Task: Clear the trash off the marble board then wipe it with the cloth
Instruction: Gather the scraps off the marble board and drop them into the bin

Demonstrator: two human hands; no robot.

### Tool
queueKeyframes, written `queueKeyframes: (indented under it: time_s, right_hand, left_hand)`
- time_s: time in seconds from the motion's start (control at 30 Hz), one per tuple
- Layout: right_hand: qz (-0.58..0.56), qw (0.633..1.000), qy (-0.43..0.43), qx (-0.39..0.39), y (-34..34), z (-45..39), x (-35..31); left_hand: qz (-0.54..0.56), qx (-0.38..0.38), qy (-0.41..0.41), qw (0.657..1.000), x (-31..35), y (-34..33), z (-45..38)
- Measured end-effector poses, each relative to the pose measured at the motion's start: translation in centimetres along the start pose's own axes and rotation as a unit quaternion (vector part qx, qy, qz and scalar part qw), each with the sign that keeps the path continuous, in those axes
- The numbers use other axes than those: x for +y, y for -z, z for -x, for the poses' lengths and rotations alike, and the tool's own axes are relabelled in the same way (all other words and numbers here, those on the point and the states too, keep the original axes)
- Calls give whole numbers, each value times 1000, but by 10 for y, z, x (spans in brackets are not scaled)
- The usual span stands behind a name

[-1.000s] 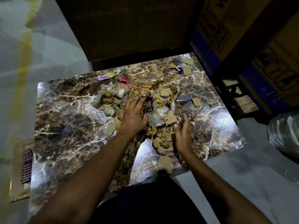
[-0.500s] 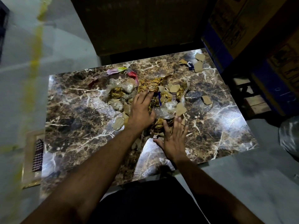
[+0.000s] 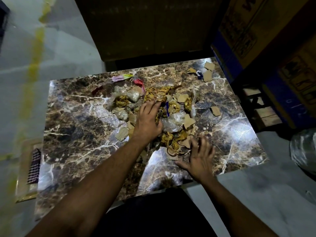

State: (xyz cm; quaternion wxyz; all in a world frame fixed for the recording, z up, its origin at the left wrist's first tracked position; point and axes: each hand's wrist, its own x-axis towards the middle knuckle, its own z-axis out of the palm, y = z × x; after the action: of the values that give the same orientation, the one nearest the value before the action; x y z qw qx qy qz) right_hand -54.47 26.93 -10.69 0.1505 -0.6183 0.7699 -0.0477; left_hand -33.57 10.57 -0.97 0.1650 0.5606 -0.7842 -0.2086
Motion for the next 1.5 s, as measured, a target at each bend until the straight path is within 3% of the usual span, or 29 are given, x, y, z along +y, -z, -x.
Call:
queueKeyframes:
  time_s: [0.2, 0.37, 0.5, 0.73, 0.87, 1.0, 1.17, 1.27, 1.43, 1.5]
  right_hand:
    - [-6, 995, -66, -74, 24, -42, -10]
    - [18, 989, -15, -145, 29, -63, -5]
    - [-80, 991, 25, -105, 53, -75, 16]
    - [-146, 986, -72, 36, 84, -156, 79]
    - [-223, 973, -65, 18, 80, -208, 91]
    - [-280, 959, -20, -22, 81, -236, 59]
    - [-443, 893, 1, -83, 88, -242, -4]
    - [-461, 878, 33, -122, 80, -233, -23]
    - [-477, 874, 55, -73, 86, -245, -8]
    - [-440, 896, 48, -35, 95, -271, 7]
  left_hand:
    - [7, 5, -1, 1000, 1, -1, 2]
    - [15, 13, 2, 1000, 3, -1, 2]
    - [3, 23, 8, 1000, 0, -4, 3]
    - [-27, 44, 45, 998, 15, -8, -3]
    - [-26, 61, 52, 996, 19, -12, -6]
    - [-32, 53, 65, 996, 19, -14, -9]
    - [-34, 70, 66, 995, 19, -16, -7]
    - [-35, 71, 74, 994, 20, -17, -7]
    - [-37, 72, 84, 993, 17, -20, -5]
    - [-37, 83, 81, 993, 16, -22, -6]
